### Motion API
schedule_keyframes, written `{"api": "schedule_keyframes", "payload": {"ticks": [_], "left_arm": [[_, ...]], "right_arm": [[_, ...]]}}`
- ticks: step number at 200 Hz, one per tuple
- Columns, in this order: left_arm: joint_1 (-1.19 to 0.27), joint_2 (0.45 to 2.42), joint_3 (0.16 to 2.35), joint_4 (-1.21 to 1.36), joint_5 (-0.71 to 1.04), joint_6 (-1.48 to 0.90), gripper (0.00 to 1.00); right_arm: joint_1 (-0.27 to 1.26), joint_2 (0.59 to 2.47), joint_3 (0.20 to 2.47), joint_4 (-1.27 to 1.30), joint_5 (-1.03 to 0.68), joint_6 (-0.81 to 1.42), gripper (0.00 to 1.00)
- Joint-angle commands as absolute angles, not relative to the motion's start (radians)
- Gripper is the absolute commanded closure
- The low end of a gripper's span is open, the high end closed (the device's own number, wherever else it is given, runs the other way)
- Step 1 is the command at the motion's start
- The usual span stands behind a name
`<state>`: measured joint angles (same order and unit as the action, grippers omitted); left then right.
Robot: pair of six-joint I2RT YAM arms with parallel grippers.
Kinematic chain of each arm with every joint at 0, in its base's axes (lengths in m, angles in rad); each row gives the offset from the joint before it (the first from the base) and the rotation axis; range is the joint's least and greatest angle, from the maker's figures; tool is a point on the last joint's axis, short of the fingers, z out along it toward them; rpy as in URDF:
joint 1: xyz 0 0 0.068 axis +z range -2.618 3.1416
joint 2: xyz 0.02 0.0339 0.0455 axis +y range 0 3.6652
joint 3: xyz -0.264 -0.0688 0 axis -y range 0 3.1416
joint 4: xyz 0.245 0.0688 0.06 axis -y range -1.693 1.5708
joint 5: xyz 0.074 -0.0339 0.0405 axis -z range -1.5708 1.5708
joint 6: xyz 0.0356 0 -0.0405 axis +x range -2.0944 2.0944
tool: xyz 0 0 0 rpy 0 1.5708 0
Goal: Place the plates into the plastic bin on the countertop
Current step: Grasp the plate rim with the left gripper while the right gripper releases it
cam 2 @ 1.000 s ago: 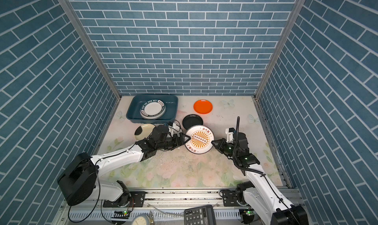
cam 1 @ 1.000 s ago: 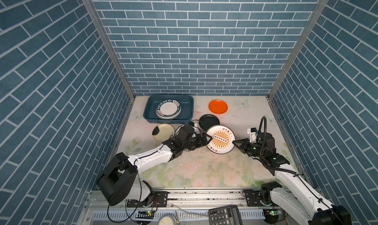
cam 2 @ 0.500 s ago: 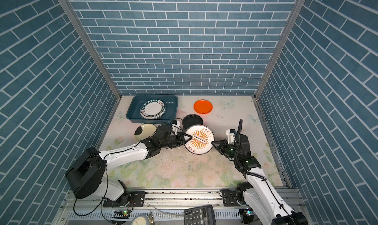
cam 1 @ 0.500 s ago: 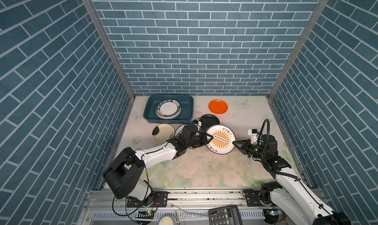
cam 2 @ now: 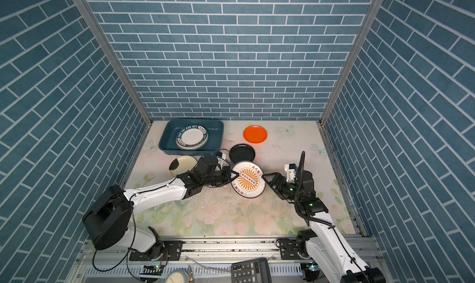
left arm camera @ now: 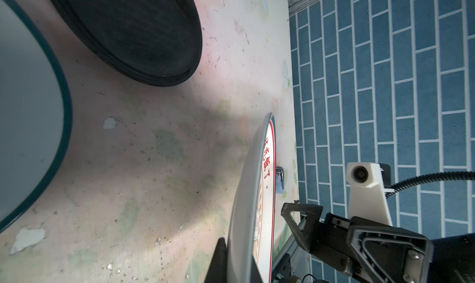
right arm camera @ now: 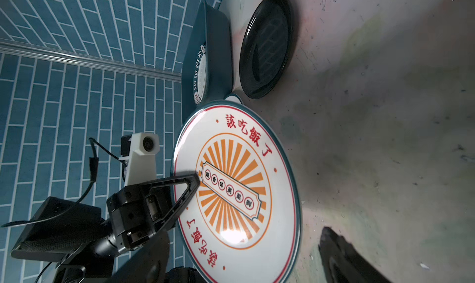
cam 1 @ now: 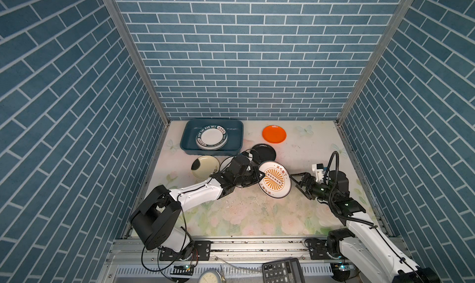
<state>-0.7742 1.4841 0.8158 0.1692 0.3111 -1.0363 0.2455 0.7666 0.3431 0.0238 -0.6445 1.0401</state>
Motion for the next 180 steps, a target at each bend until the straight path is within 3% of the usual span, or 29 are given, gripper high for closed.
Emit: {"api": "schedule_keyframes", "payload": {"ticks": [1,125,180], "left_arm": [[-0.767,1.420,0.846,0.133,0.274,-1.015,1.00],[-0.714,1.175,0.865,-0.113,0.115,-0.977,1.00],[-0.593,1.112,0.935,-0.191,0.151,-0.919,1.00]], "right_arm": [[0.241,0.741,0.354,0.005,-0.653,1.008,0.09],[0.231,0.631,0.351,-0.123,-0.699,0.927,0.09],[0.232,0.552,0.332,-0.139,-0.723,0.930,0.10]]}}
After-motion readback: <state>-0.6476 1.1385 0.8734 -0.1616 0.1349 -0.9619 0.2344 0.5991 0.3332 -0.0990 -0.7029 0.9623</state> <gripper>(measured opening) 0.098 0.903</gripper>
